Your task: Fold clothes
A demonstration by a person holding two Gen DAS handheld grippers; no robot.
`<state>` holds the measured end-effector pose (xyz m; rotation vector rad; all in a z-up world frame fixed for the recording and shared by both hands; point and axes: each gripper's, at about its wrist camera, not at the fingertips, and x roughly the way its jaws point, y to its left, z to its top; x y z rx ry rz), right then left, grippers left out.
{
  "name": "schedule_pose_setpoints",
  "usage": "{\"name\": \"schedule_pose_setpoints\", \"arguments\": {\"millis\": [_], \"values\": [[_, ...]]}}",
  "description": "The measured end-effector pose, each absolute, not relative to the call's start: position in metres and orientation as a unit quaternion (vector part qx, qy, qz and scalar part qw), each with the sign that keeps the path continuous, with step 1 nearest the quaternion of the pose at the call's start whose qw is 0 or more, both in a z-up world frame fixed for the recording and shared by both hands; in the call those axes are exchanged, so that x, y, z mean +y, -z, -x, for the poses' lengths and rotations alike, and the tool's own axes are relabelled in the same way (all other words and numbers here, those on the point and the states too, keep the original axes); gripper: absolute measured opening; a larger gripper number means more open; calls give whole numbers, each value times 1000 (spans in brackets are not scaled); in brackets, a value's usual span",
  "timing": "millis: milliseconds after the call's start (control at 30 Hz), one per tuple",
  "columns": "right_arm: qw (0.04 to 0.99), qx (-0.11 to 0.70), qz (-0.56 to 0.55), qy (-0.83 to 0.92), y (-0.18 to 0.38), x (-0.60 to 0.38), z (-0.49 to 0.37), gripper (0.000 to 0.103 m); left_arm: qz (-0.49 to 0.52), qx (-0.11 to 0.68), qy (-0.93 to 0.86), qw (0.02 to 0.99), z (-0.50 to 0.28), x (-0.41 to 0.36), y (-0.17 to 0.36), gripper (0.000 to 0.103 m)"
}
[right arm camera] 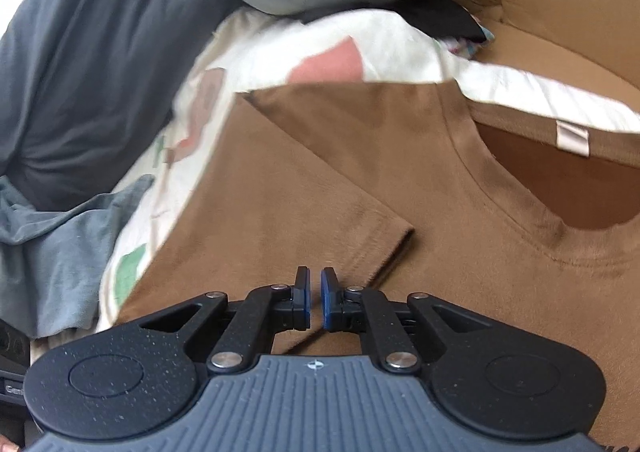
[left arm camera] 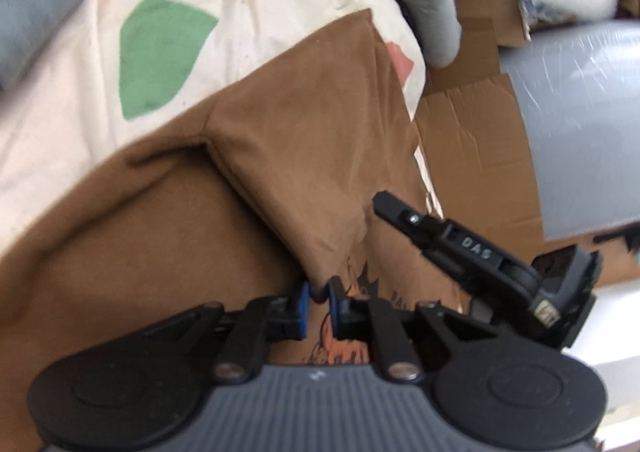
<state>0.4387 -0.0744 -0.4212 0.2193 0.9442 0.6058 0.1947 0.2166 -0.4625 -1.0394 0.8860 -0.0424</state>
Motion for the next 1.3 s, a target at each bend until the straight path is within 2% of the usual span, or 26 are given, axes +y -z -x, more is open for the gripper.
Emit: {"name": "schedule_pose_setpoints", "arguments": {"millis": [267, 533, 600, 667, 967, 1033, 1100, 1133, 1200, 1233, 1300], "values": [[832, 430, -81, -341, 407, -57, -419, 5, 410, 369, -19, 834, -193, 228, 432, 12], [817, 451, -65, -353, 427, -34, -406, 5, 354, 371, -70, 856, -215, 247, 439, 12], [816, 456, -61, -350, 431, -28, -403, 5, 339, 378, -80, 858, -213, 251, 443, 11], [812, 459, -64, -354, 432, -24, -398, 5, 325, 384, -90, 860, -211, 255, 446, 3], [797, 466, 0, -384, 428, -15, -375, 6, 262, 399, -103, 873, -215, 243, 439, 3], [795, 469, 13, -385, 423, -17, -372, 6, 250, 398, -96, 878, -212, 238, 431, 8], [794, 469, 26, -386, 415, -19, -369, 7, 238, 394, -88, 884, -209, 232, 424, 23], [796, 469, 27, -381, 410, -25, -369, 7, 230, 393, -84, 886, -209, 229, 421, 26], [801, 470, 27, -371, 398, -36, -369, 21, 216, 392, -79, 891, -208, 224, 415, 30], [803, 470, 27, -365, 392, -41, -369, 24, 217, 394, -79, 890, -208, 223, 413, 33], [808, 471, 28, -355, 380, -52, -369, 28, 223, 397, -77, 887, -209, 222, 409, 48]]}}
